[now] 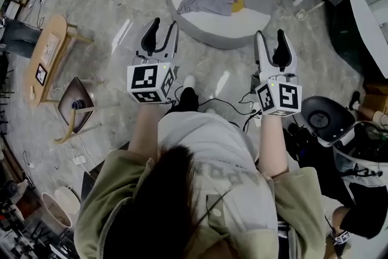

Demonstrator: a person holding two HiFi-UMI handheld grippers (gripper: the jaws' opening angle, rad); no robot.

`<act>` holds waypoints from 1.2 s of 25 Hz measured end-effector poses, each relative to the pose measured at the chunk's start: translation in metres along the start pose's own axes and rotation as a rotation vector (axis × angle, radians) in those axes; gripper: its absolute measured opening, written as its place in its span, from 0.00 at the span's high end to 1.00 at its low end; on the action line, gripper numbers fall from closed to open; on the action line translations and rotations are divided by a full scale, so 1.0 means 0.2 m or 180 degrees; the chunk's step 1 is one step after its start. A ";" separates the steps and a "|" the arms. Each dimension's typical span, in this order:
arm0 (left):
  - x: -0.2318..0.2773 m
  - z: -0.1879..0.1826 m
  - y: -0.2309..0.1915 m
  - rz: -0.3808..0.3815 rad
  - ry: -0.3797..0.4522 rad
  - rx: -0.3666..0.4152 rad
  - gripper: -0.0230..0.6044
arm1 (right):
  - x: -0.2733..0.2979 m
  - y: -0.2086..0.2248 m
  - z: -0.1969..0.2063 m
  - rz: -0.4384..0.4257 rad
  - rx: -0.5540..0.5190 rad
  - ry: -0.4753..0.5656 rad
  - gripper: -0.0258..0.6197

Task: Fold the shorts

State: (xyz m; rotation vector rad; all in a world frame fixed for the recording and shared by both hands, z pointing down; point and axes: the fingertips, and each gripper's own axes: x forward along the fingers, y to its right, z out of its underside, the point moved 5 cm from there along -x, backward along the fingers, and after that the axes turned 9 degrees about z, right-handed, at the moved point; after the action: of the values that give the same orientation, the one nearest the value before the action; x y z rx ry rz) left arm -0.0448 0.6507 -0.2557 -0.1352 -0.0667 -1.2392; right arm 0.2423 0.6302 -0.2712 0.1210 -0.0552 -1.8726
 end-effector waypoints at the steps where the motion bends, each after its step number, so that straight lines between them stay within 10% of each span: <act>1: 0.04 0.01 -0.05 0.0064 -0.0042 -0.0020 0.63 | 0.05 -0.01 0.01 -0.0013 0.0003 -0.0040 0.57; 14: 0.50 0.03 -0.63 0.0625 -0.0555 0.0094 0.46 | 0.61 -0.17 0.12 0.0111 -0.0104 -0.0342 0.56; 30: 0.90 0.32 -0.99 0.0339 -0.1036 -0.0201 0.46 | 1.19 0.16 0.45 0.0188 -0.0141 -0.0784 0.56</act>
State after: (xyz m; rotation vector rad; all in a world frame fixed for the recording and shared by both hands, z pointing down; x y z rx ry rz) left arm -0.1720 0.4276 -0.1572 -0.3900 -0.2990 -1.1041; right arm 0.1919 0.3920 -0.1921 -0.1409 -0.1846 -1.8198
